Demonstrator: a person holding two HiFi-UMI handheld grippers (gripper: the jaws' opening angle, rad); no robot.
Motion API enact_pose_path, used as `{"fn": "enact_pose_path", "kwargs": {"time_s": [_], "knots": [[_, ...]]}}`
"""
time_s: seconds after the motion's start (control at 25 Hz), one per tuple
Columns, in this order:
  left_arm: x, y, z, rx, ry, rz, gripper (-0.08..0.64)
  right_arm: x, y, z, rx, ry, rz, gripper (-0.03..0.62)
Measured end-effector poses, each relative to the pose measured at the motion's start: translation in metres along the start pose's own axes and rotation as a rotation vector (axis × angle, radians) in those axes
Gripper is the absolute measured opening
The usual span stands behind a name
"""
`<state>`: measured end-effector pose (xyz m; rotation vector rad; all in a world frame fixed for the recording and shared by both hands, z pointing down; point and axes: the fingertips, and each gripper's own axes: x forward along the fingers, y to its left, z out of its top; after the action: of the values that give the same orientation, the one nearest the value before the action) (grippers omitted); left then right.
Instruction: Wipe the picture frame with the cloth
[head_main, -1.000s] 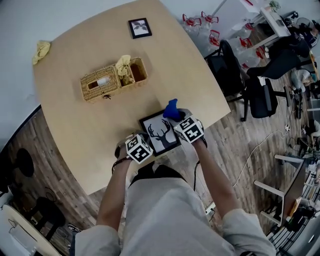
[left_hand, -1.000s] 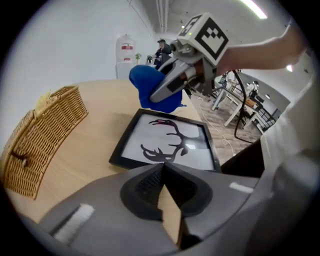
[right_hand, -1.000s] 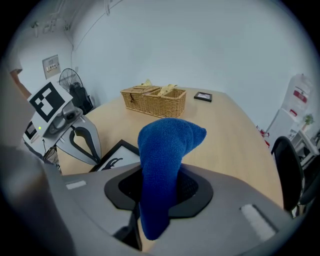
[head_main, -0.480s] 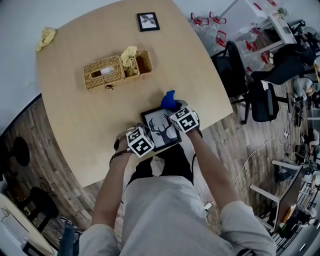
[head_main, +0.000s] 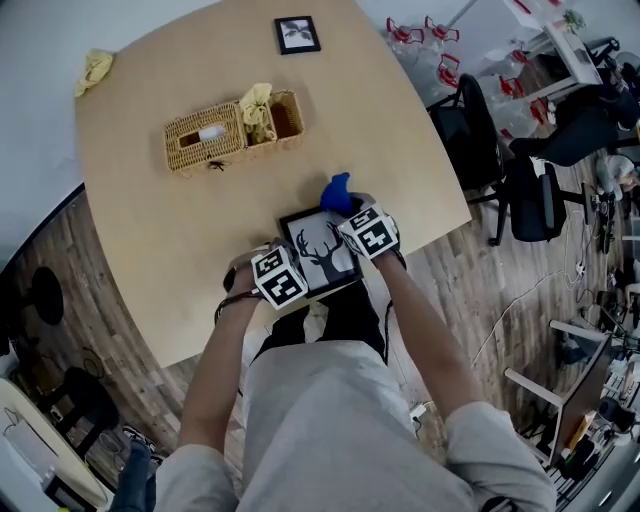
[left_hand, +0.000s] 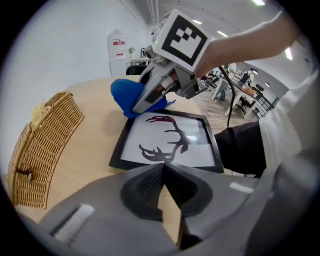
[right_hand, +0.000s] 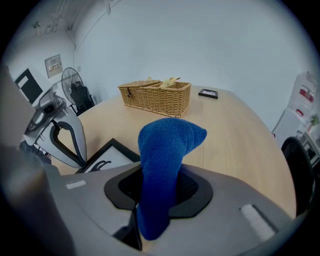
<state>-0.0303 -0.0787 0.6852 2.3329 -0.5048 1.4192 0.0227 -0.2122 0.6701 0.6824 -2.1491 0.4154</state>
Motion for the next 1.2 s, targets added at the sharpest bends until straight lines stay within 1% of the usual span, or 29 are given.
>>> {"fn": "enact_pose_path", "kwargs": {"time_s": [0.08, 0.24, 0.4, 0.6, 0.84, 1.2], "knots": [[0.0, 0.001, -0.001, 0.012, 0.009, 0.003, 0.052, 0.0, 0.001, 0.0, -0.011, -0.003, -0.001, 0.107], [0.001, 0.001, -0.002, 0.012, 0.018, -0.004, 0.052, -0.001, 0.003, -0.002, -0.028, -0.012, -0.006, 0.107], [0.001, 0.0, -0.002, 0.031, 0.033, 0.006, 0.053, -0.003, 0.006, -0.004, -0.012, -0.034, -0.008, 0.107], [0.001, 0.0, -0.001, 0.022, 0.039, 0.009, 0.054, -0.006, 0.007, -0.009, 0.006, -0.046, -0.009, 0.107], [0.002, 0.0, -0.002, 0.026, 0.058, 0.014, 0.054, -0.01, 0.01, -0.015, 0.005, -0.06, -0.001, 0.107], [0.0, 0.001, -0.001, 0.007, 0.054, 0.007, 0.052, -0.019, 0.016, -0.026, 0.022, -0.067, 0.002, 0.107]]}}
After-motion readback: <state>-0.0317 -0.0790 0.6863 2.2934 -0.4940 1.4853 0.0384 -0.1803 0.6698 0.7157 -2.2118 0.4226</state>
